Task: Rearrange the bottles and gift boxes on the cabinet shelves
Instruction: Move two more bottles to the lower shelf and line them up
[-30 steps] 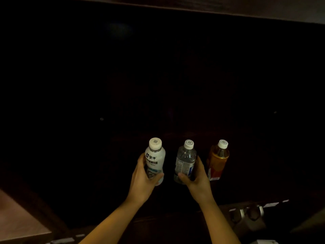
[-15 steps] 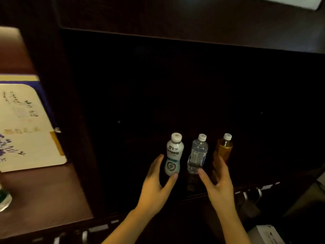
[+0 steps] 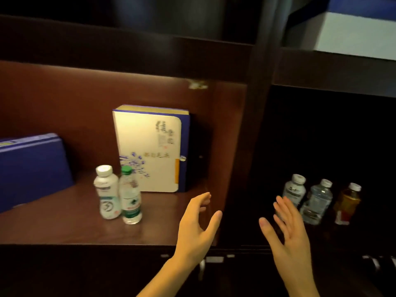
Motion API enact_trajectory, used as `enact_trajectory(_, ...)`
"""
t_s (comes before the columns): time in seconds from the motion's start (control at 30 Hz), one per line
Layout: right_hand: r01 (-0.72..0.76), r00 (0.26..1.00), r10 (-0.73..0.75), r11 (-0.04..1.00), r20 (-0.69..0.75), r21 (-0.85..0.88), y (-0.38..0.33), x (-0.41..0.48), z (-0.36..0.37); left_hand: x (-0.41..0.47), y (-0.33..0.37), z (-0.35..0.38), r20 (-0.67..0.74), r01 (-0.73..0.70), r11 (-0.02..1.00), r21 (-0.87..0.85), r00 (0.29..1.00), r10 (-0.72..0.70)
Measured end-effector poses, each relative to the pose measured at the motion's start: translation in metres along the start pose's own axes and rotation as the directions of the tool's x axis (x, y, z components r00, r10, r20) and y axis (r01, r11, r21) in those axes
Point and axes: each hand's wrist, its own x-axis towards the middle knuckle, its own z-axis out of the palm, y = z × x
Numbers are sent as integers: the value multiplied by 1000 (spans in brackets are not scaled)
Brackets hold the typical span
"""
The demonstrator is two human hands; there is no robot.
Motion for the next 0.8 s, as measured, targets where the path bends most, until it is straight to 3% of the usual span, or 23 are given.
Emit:
enact_trajectory(0.23,74,970,-95,992,225,101,-33,-20,142,-7,-31,-153,-259,99,987,129,964,-63)
enact_trajectory(0.4,-41,923,8,996,384,76,-21,-19,227,-11,-66,-226,-414,227,953,201,901,-127)
enact_trajectory(0.6,-118,847,125,992,517,-46,16,1,300,8,-123,-251,-462,436,867,241,837,-292)
enact_trajectory(0.8,-235,778,269,963,568,-134,62,26,349,40,-175,-239,-456,545,812,207,788,-413)
